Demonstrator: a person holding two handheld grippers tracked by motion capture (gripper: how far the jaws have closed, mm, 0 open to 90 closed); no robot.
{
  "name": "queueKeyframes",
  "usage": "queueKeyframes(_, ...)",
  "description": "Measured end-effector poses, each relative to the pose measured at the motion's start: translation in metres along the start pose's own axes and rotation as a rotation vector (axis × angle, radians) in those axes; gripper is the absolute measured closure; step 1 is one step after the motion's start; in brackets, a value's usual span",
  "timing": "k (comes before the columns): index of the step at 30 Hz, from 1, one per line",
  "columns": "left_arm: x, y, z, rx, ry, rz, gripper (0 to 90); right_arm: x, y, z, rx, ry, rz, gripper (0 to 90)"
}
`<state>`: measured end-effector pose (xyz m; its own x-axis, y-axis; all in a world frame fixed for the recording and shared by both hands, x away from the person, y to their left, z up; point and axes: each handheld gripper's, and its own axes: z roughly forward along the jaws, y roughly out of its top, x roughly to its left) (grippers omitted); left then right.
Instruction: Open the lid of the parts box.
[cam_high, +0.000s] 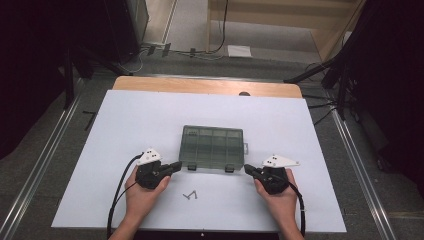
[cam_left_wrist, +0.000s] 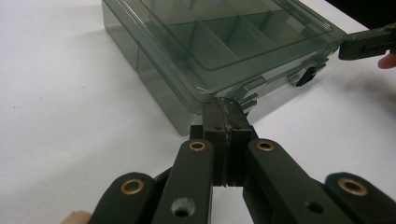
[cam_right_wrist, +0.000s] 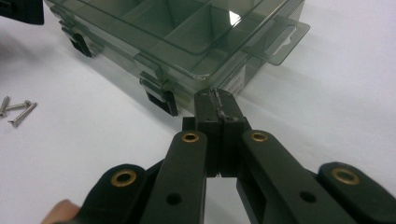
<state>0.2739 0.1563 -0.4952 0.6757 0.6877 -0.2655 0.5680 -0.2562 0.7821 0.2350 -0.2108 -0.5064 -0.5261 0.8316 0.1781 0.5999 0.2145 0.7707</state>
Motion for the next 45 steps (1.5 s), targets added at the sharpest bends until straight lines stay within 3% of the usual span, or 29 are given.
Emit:
queueKeyframes(3, 0.0001, 0.0007, -0.0005, -0.004, -0.005, 0.005, 90.0, 0.0010, -0.0004, 0.0010, 0.009, 0.003, 0.002, 90.0)
queueKeyframes(12, 0.0035, -0.0014, -0.0047, 0.022, 0.049, 0.023, 90.0, 0.0017, -0.0010, 0.0030, 0.025, -0.001, -0.007, 90.0)
queueKeyframes(17, 0.0074, -0.0019, -0.0024, 0.026, 0.061, 0.014, 90.0, 0.0043, -0.0004, 0.0041, 0.026, 0.000, -0.023, 90.0)
queueKeyframes(24, 0.0083, -0.0005, 0.0002, 0.030, 0.050, 0.001, 90.0, 0.0038, -0.0001, 0.0040, 0.018, -0.008, -0.020, 90.0)
queueKeyframes(39, 0.0075, -0.0008, 0.0009, 0.057, 0.037, 0.019, 90.0, 0.0019, 0.0016, 0.0020, -0.008, 0.006, -0.018, 90.0)
queueKeyframes(45, 0.0082, 0.0011, 0.0004, 0.032, 0.033, 0.010, 90.0, 0.0003, 0.0032, 0.0009, -0.015, 0.003, -0.021, 90.0)
